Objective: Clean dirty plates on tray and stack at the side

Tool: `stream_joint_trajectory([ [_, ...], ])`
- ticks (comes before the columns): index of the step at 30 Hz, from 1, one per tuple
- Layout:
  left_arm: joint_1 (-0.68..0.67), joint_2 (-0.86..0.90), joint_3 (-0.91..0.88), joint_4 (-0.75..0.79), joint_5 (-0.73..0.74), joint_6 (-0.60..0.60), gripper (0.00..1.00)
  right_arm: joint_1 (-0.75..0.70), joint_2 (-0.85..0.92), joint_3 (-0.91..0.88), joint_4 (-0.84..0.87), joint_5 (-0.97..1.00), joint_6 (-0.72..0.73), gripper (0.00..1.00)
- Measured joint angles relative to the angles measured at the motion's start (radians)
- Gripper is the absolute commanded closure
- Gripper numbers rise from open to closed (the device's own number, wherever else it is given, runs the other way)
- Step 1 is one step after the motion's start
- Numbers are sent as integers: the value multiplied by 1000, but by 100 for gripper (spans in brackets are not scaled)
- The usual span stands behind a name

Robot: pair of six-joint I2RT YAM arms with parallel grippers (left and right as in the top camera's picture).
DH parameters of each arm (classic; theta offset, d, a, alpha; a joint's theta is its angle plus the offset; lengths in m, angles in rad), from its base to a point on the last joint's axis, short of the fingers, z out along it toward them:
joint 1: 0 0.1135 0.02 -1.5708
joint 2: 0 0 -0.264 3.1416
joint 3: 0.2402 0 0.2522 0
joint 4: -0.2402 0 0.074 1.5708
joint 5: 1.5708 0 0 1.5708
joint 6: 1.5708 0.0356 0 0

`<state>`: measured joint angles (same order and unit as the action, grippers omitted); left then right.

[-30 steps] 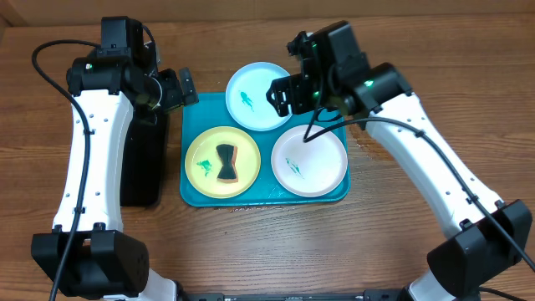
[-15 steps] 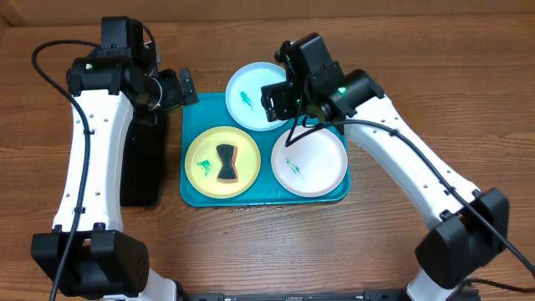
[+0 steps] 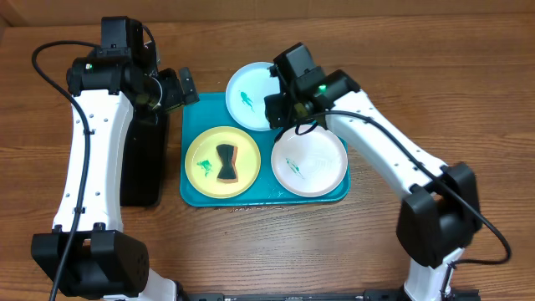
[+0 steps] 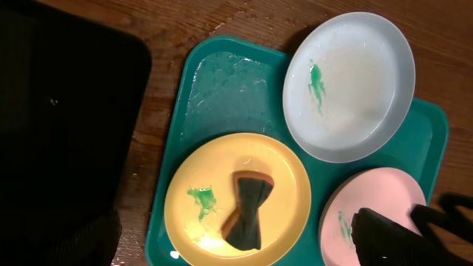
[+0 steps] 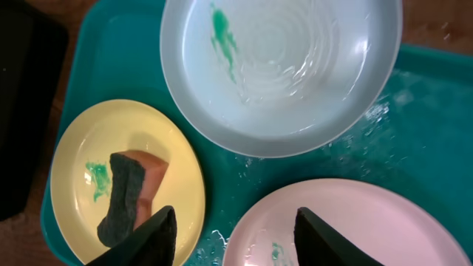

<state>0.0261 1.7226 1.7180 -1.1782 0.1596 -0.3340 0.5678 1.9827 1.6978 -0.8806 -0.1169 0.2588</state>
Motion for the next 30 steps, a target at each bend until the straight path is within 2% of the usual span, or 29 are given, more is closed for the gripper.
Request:
stream_joint_trajectory([
  [8,0,0,0,-10,4,-8,0,77,125,0,19,-10,2,51],
  [11,0,0,0,-21,4,-6,5,109,144,0,31,-5,2,51],
  [14,0,0,0,-34,4,1,5,127,155,0,36,-5,2,51],
  [19,0,0,-19,-43,5,34,7,126,191,0,31,0,0,60],
  [22,0,0,-57,-45,10,53,21,126,219,0,27,-7,3,60],
  [23,0,0,-76,-41,12,57,23,126,225,0,27,-8,2,60],
  [26,0,0,-134,-19,28,79,33,126,239,0,27,-10,-2,69],
  [28,0,0,-169,4,50,101,47,126,241,0,27,-10,-2,75],
  [30,0,0,-207,36,81,116,54,126,241,0,29,-10,0,78],
])
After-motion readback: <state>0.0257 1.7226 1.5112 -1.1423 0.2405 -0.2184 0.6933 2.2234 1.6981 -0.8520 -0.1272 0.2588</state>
